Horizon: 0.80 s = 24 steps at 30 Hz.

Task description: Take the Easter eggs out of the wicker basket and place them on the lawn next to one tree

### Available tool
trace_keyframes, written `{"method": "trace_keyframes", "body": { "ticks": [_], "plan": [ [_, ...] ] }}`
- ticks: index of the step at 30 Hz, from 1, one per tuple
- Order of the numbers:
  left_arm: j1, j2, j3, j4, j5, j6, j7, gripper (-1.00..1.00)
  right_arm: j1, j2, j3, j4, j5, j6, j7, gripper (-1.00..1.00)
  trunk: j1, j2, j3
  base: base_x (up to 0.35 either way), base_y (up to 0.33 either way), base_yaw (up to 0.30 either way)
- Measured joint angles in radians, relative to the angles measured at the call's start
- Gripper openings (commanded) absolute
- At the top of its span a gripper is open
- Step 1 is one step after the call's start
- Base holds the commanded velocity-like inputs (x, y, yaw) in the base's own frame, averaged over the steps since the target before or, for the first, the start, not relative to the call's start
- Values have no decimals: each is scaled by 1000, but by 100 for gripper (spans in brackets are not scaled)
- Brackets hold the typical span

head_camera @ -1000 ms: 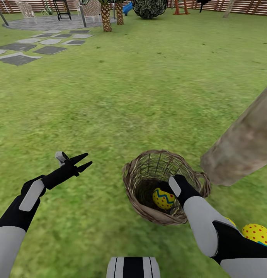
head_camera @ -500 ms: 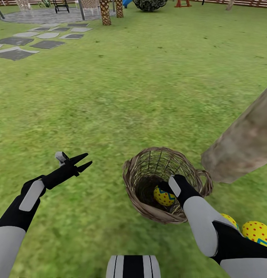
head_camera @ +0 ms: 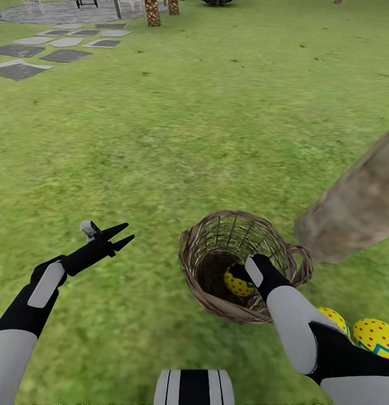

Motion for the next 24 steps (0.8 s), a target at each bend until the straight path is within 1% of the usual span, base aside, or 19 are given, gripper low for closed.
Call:
{"method": "trace_keyframes", "body": {
  "ticks": [2, 5, 7, 10, 11, 16, 17, 18, 19, 20, 21, 23, 24],
  "plan": [
    [0, 0, 0, 0, 1, 0, 0, 100, 0, 0, 0, 0, 1, 0, 0, 100, 0, 0, 0, 0, 0, 0],
    [0, 0, 0, 0, 0, 0, 0, 100, 0, 0, 1, 0, 4, 1, 0, 100, 1, -1, -12, 0, 0, 0],
    [0, 0, 0, 0, 0, 0, 0, 100, -1, 1, 2, -1, 6, 1, -1, 100, 1, -1, -15, 0, 0, 0],
    [0, 0, 0, 1, 0, 0, 0, 100, -1, 1, 2, -1, 7, 1, -1, 100, 1, -1, -15, 0, 0, 0],
    [0, 0, 0, 0, 0, 0, 0, 100, -1, 1, 0, -11, 2, 3, 0, 100, 2, -2, -19, 0, 0, 0],
    [0, 0, 0, 1, 0, 0, 0, 100, -2, 2, 1, -20, -5, 4, -1, 100, 2, -2, -23, 0, 0, 0],
    [0, 0, 0, 1, 0, 0, 0, 100, -2, 2, 1, -20, -5, 3, -1, -100, 2, -2, -23, 0, 0, 0],
    [0, 0, 0, 1, 0, 0, 0, 100, -1, 3, 0, -33, 0, 26, -3, -100, 2, -2, -27, 0, 0, 0],
    [0, 0, 0, 1, 0, 0, 0, 100, -1, 4, 0, -34, 2, 27, -3, -100, 2, -2, -27, 0, 0, 0],
    [0, 0, 0, 1, 0, 0, 0, 100, -2, 4, 0, -48, 7, 53, 0, -100, 2, -2, -31, 0, 0, 0],
    [0, 0, 0, 1, 0, 0, 0, 100, -2, 2, 3, -51, 0, 58, 2, -100, 3, -2, -31, 0, 0, 0],
    [0, 0, 0, 5, 0, -1, 0, 100, -2, 1, 1, -83, 3, 108, 5, -100, 4, -3, -38, 0, 0, 0],
    [0, 0, 0, 10, 0, 0, 0, 100, -2, 1, 0, -87, 3, 117, 5, -100, 4, -3, -39, 0, 0, 0]
  ]
}}
